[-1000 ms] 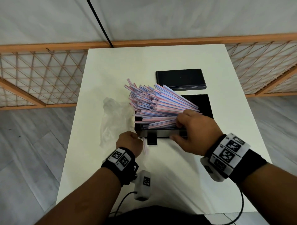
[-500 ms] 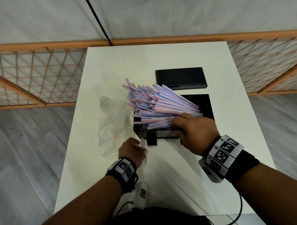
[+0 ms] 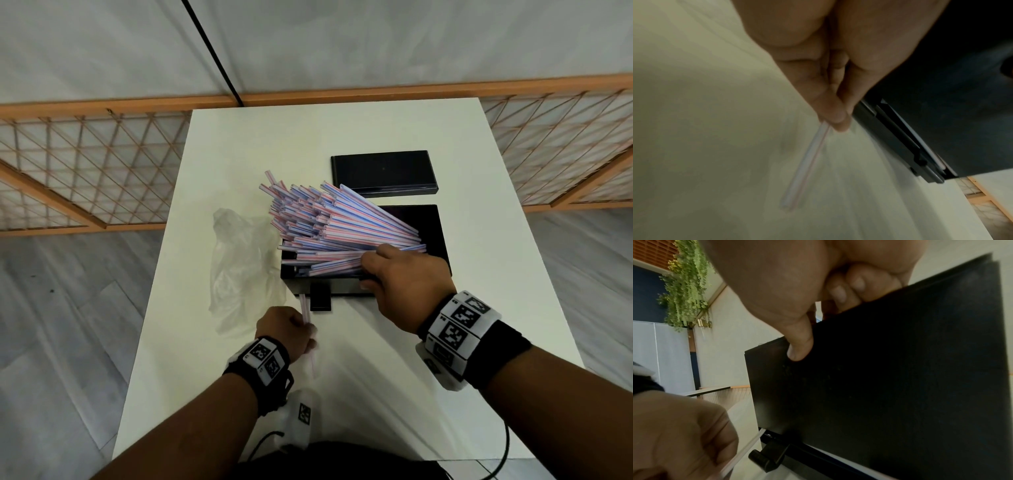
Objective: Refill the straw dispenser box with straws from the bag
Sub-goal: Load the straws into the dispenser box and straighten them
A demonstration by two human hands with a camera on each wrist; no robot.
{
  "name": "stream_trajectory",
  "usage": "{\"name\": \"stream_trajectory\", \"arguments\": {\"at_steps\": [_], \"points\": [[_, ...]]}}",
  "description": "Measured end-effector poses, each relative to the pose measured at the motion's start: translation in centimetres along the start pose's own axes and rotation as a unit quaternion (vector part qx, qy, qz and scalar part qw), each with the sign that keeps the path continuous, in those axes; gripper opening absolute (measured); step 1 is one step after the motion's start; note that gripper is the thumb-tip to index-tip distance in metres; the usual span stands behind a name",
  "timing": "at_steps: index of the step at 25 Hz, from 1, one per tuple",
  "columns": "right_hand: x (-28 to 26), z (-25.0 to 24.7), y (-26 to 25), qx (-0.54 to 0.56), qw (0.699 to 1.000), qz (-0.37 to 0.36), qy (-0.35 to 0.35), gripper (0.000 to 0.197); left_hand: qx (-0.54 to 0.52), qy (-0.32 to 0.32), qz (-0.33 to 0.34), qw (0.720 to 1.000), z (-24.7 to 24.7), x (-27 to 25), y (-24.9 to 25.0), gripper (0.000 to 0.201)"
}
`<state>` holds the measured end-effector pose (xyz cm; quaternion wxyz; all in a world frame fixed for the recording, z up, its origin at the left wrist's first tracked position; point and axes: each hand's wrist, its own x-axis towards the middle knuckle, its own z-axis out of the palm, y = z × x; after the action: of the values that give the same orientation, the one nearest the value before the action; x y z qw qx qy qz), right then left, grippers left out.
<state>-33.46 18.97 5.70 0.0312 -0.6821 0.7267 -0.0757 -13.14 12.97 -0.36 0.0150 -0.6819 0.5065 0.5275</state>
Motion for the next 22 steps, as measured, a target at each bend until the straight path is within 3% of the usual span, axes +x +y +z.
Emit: {"name": "stream_trajectory", "arguments": {"at_steps": [2,7,8,10,13,15,17,20,22], "points": [[-0.1,0.1,0.1,0.0,1.0,-0.004,0.004,0.024,-0.001,-0.013,0.0,1.0,0.2,-0.4,-0.2,0.014],[-0.1,-0.3,0.1,0.032,0.999,0.007,0.01,0.02,-0.097,0.035,0.026,0.994,0.1,0.8,1.4,0.003],[-0.1,-0.5,0.0,0.046,0.999,0.009,0.006,0.019,-0.096,0.034,0.032,0.994,0.1,0.8,1.3,0.009],[0.1,-0.9,0.1,0.07,0.997,0.025,-0.017,0.019,-0.059,-0.004,0.027,0.998,0.4,0.6,0.1,0.021],[0.1,-1.2,0.0,0.08,0.995,0.034,-0.039,0.019,0.027,-0.123,0.021,0.992,0.5,-0.1,-1.9,0.026],[-0.1,-1.7,-0.2,0.082,0.996,0.029,-0.037,0.022,0.104,-0.203,0.097,0.969,0.0,-0.9,-1.3,0.019],[-0.4,-3.0,-0.4,0.108,0.994,0.025,-0.016,0.033,0.131,-0.242,0.19,0.942,-0.9,-2.4,1.0,0.014],[-0.9,-6.0,-0.5,0.218,0.976,0.0,0.018,0.047,0.019,-0.239,0.348,0.906,-2.1,-5.3,5.9,0.012],[-0.8,-7.6,-0.8,0.292,0.956,-0.026,-0.006,0.045,-0.092,-0.177,0.447,0.872,-2.8,-6.8,8.9,0.013]]}}
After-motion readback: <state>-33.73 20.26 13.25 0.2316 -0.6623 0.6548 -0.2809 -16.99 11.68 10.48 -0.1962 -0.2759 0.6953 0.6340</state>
